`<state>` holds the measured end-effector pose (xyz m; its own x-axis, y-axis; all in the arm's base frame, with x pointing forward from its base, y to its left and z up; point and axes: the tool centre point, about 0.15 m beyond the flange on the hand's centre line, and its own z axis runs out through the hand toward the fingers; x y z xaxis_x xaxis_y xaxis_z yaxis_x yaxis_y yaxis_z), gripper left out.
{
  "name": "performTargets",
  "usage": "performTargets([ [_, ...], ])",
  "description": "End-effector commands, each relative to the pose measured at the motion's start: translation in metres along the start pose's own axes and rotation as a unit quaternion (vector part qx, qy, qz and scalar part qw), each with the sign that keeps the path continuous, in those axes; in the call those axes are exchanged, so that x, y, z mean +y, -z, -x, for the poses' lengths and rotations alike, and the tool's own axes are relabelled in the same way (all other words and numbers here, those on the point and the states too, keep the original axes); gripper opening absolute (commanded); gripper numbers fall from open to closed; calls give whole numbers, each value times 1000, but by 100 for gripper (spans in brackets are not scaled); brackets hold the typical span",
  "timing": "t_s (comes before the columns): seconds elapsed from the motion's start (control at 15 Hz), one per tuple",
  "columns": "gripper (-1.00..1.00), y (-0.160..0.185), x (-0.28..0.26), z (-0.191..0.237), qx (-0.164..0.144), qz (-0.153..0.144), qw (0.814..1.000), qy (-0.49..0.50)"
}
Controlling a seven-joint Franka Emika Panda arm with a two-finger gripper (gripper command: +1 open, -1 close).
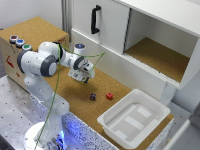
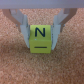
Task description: Take the yellow block and turn it left
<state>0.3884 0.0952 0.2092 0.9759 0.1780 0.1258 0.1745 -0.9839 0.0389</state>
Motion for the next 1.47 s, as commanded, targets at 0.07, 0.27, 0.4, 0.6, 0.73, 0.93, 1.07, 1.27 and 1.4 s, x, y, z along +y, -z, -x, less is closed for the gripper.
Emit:
performTargets([
  [0.07,-100,40,-9,5,-18,-45,989,143],
  [0.27,-100,36,-31,19,-49,-35,950,307],
  [0.4,-100,24,-31,24,-57,-67,916,392],
  [0.6,-100,19,-29,23,-41,-110,840,530],
  [0.73,-100,18,-24,19,-21,-128,801,584],
  [0.93,-100,19,-31,15,-4,-143,728,670],
  [1.07,-100,16,-43,17,-15,-147,682,717],
  [1.27,-100,8,-64,20,-30,-123,643,755],
  [1.4,-100,8,-71,15,-27,-111,651,750],
])
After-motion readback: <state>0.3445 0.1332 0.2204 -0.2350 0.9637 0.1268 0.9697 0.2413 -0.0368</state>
